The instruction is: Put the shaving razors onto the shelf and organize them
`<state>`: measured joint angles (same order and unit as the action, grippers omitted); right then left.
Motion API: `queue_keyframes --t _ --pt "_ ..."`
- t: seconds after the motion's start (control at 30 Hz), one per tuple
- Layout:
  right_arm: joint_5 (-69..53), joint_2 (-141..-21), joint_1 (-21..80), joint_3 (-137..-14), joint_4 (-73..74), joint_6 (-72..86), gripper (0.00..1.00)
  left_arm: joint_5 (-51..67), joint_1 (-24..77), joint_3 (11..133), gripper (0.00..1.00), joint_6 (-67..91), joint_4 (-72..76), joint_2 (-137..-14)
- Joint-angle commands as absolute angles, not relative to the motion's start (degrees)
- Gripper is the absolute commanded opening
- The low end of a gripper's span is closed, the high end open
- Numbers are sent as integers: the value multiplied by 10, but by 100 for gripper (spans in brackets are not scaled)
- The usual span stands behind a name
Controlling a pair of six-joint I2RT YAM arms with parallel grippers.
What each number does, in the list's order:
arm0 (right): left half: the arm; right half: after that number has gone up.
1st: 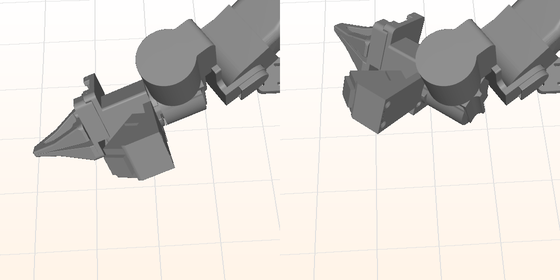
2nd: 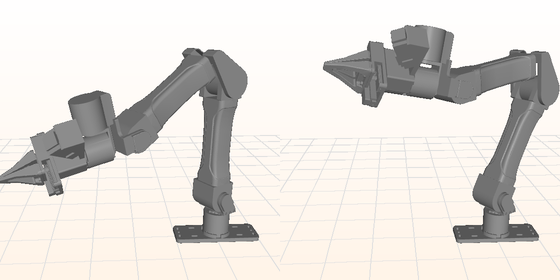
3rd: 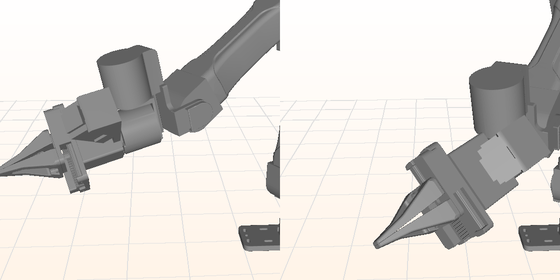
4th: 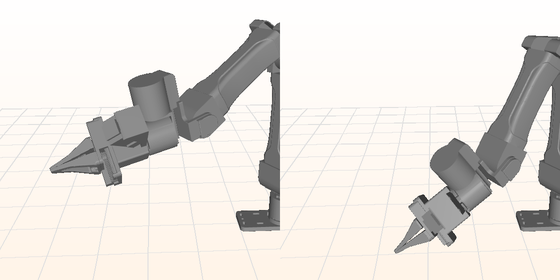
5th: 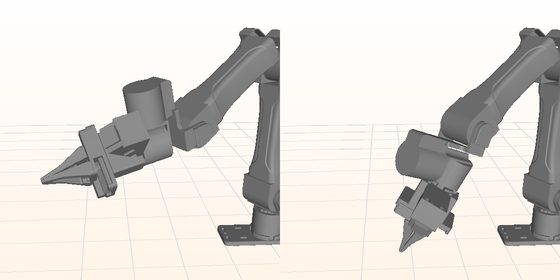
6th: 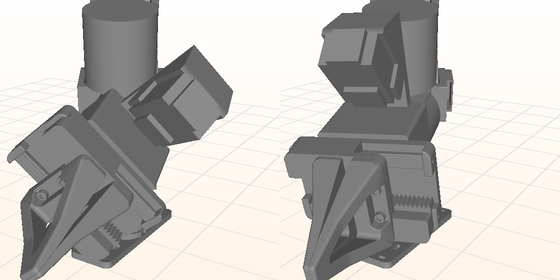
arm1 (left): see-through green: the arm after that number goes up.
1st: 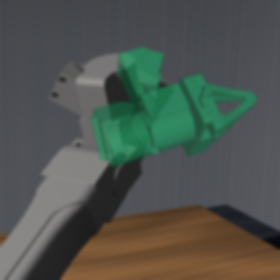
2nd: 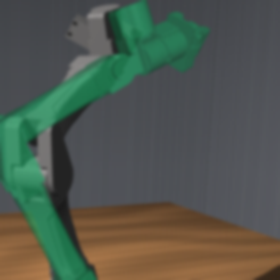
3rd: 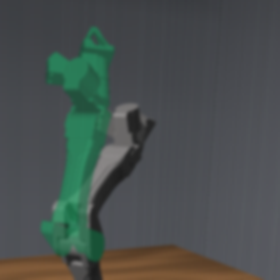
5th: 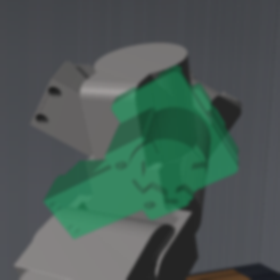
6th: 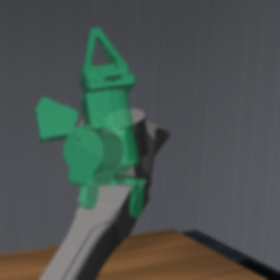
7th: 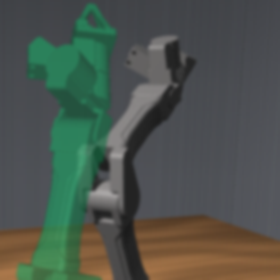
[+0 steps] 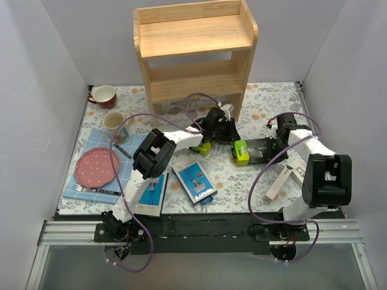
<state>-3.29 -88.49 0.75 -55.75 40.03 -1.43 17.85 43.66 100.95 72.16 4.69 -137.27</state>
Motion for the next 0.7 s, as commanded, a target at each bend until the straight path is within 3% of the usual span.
queue_keyframes --t 0.0,0.13,0.33,0.53,0.63,0.67 --pt "-60 -935 5 -624 312 -24 1 226 435 947 20 683 5 -1278" --pt "-103 -986 5 -692 311 -18 1 261 436 889 22 677 4 -1234" --pt "-123 -1019 6 -744 325 -12 4 248 443 798 33 660 19 -1158" --pt "-99 -949 6 -686 309 -14 17 220 448 743 48 650 31 -1116" --pt "-91 -912 -17 -667 322 -13 20 157 448 749 40 650 11 -1108" --pt "-92 -905 -23 -664 325 -12 19 144 448 754 25 650 4 -1109"
